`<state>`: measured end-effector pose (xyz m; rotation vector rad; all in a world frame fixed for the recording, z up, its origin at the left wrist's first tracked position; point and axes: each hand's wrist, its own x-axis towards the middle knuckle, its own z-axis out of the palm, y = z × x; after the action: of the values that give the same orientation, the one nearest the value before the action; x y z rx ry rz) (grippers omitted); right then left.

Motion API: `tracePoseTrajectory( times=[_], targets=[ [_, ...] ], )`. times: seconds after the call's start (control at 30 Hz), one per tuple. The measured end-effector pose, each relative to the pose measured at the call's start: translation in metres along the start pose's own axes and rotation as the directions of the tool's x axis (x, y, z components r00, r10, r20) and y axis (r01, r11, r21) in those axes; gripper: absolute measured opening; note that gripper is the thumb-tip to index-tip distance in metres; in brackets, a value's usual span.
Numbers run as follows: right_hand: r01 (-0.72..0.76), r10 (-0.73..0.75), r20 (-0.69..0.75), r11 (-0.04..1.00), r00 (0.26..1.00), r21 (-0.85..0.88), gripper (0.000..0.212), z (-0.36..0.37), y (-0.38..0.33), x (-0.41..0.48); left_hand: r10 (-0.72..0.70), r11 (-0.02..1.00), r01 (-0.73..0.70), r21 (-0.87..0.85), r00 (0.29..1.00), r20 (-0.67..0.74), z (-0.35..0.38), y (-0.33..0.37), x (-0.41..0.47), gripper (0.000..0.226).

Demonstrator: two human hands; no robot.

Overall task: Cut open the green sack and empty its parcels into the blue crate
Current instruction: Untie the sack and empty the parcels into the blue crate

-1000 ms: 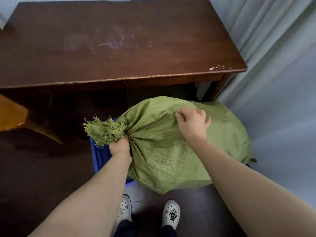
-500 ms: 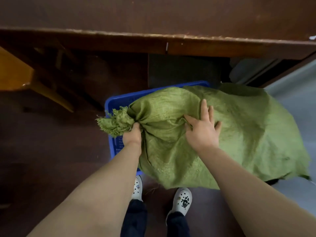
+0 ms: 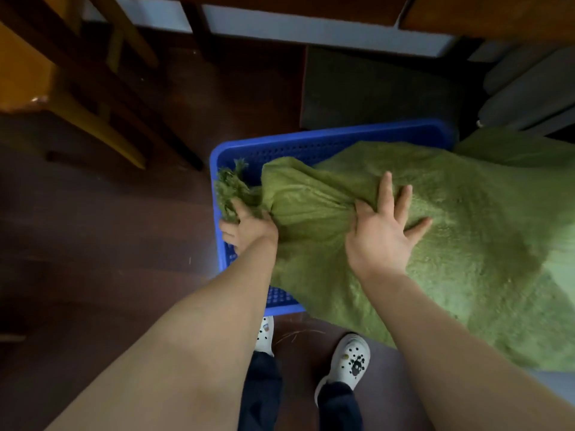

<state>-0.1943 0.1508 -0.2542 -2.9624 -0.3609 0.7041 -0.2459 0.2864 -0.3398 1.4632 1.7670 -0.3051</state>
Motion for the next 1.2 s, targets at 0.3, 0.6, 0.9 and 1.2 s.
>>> tracePoseTrajectory(
  times=[0.3, 0.6, 0.9, 1.2],
  targets=[
    [-0.002, 0.002, -0.004, 0.999, 1.0, 0.038, 0.029, 0.014, -0.001, 0.012, -0.008, 0.985, 0.081, -0.154, 0.905, 0.426, 0.024, -0.01, -0.006, 0.065],
    [-0.026, -0.034, 0.151, 0.925, 0.988, 0.379, 0.048, -0.007, 0.038, 0.005, 0.159, 0.945, 0.084, -0.316, 0.726, 0.668, 0.022, 0.023, -0.067, 0.109],
    [0.163, -0.129, -0.241, 0.979, 0.962, 0.125, 0.053, -0.053, 0.11, -0.029, 0.34, 0.915, -0.4, 0.05, 0.832, 0.438, 0.042, 0.01, -0.102, 0.085],
    [-0.351, 0.412, -0.19, 0.892, 0.891, 0.284, 0.073, -0.096, 0.192, -0.006, 0.391, 0.85, -0.478, 0.222, 0.855, 0.341, 0.049, 0.002, -0.111, 0.069]
  ],
)
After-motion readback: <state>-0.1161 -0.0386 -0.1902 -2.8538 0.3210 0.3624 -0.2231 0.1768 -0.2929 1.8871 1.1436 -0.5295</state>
